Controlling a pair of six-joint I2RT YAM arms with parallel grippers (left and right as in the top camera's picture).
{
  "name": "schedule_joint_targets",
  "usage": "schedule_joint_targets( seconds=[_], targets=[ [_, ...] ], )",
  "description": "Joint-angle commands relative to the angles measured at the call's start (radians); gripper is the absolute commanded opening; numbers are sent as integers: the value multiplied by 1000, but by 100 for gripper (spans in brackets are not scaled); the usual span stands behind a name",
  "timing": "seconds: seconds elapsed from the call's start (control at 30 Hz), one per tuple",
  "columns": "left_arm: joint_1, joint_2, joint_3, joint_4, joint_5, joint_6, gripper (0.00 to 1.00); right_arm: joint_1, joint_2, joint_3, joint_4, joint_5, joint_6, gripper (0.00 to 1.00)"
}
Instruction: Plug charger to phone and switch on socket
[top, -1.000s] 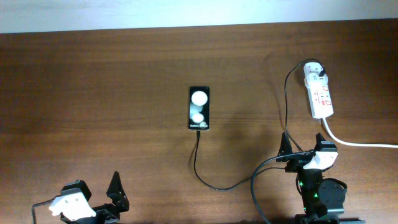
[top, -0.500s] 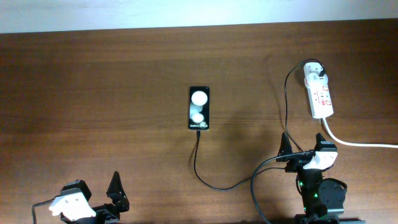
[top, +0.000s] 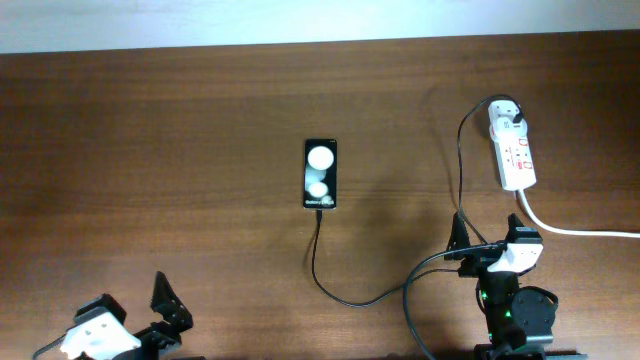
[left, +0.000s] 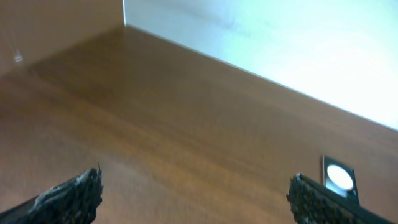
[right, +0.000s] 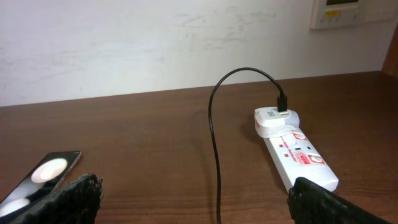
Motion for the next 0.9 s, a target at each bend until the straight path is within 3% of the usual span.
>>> schedule_joint_targets(
  seconds=[0.0,0.17,0.37,0.5,0.57,0.77,0.87],
  targets=[
    [52,-5,-3,114,72,160,99,-8,-10,-10,2,16,0,99],
    [52,-5,-61,343,76,214,99,-8,-10,-10,2,16,0,98],
    [52,-5,-385,902,282,214,99,-8,-10,-10,2,16,0,99],
    [52,-5,-566,1073,319,227,99,-8,-10,-10,2,16,1,99],
    [52,-6,-655,1166,371,315,99,-8,-10,-10,2,16,0,99],
    [49,-6,-681,927,373,424,99,-8,-10,-10,2,16,0,99],
    [46,-6,-681,929,353,423,99,-8,-10,-10,2,16,0,99]
  ],
)
